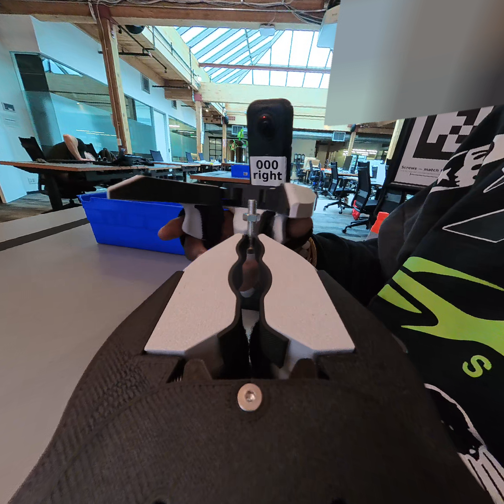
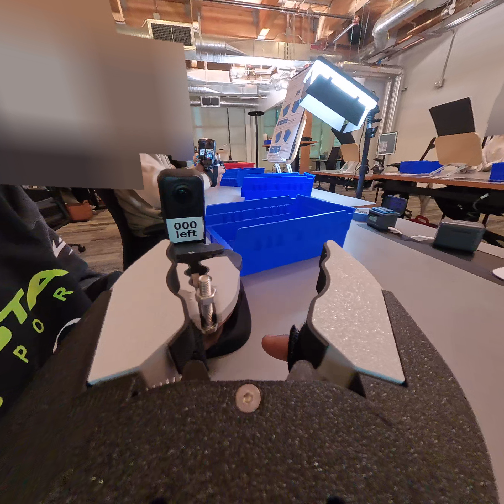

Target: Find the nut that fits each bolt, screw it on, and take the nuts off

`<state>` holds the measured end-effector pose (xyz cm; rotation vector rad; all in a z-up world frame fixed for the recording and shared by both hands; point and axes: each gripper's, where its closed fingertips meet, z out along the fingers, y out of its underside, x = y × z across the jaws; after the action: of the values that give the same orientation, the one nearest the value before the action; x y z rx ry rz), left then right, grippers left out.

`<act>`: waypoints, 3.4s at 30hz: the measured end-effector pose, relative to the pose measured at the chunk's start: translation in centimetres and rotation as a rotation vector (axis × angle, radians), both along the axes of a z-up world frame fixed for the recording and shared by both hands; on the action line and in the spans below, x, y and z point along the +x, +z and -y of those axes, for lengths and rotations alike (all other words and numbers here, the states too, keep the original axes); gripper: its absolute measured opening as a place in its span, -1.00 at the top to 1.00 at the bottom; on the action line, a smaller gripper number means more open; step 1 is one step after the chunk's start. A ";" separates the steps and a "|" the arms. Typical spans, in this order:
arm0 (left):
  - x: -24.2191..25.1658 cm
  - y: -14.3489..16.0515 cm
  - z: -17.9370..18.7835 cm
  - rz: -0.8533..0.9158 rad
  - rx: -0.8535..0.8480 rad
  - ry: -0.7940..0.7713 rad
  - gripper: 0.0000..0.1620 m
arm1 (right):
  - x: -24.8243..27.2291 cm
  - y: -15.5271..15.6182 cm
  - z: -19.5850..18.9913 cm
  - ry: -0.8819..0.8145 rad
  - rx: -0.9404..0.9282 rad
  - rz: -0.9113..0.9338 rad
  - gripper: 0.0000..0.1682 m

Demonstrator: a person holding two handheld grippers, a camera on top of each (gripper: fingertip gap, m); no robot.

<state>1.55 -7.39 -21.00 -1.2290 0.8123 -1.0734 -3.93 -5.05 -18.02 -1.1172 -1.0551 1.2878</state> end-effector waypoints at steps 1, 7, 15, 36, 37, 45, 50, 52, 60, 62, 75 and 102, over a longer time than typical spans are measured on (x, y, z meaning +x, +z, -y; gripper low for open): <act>0.1 0.0 0.1 -0.005 0.003 -0.006 0.93 | -0.2 -0.2 0.0 0.003 -0.003 0.007 -0.19; 0.3 0.0 0.6 -0.013 0.022 -0.032 0.93 | -0.1 -1.0 -0.1 0.000 0.007 0.046 -0.15; 0.6 -0.3 1.0 -0.030 0.021 -0.060 0.94 | 0.6 -1.2 0.3 0.010 0.055 0.067 -0.15; -0.4 0.7 1.0 0.053 0.004 -0.071 0.93 | 5.8 -1.3 -2.3 -0.102 0.033 0.016 0.20; -0.4 0.6 0.9 0.050 0.005 -0.068 0.93 | 5.8 -1.1 -1.9 -0.082 0.027 0.003 0.18; -0.2 0.3 0.9 0.027 0.005 -0.061 0.93 | 2.8 -0.3 0.8 0.040 0.036 -0.007 0.00; 0.1 0.0 0.9 0.006 0.009 -0.059 0.93 | 0.4 -0.1 1.4 0.069 0.042 0.022 -0.08; 0.1 0.0 1.0 0.005 0.010 -0.062 0.93 | -0.3 -0.3 1.4 0.068 0.054 0.038 -0.08; 0.1 0.1 1.2 0.009 0.015 -0.074 0.93 | 0.7 -0.6 0.5 0.036 0.046 0.043 -0.05; 0.1 0.1 1.2 0.016 0.013 -0.075 0.93 | 1.4 -0.6 0.2 0.022 0.038 0.038 -0.07; -0.1 0.4 1.3 0.039 0.011 -0.088 0.93 | 6.3 -0.9 -2.5 -0.105 0.016 0.016 0.03; 0.1 0.4 1.3 0.034 0.014 -0.090 0.93 | 1.1 -0.5 0.4 0.049 0.022 0.043 -0.11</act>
<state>1.62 -8.72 -20.61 -1.1685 0.8549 -1.1564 -2.88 -5.42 -18.57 -1.1128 -1.1319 1.2928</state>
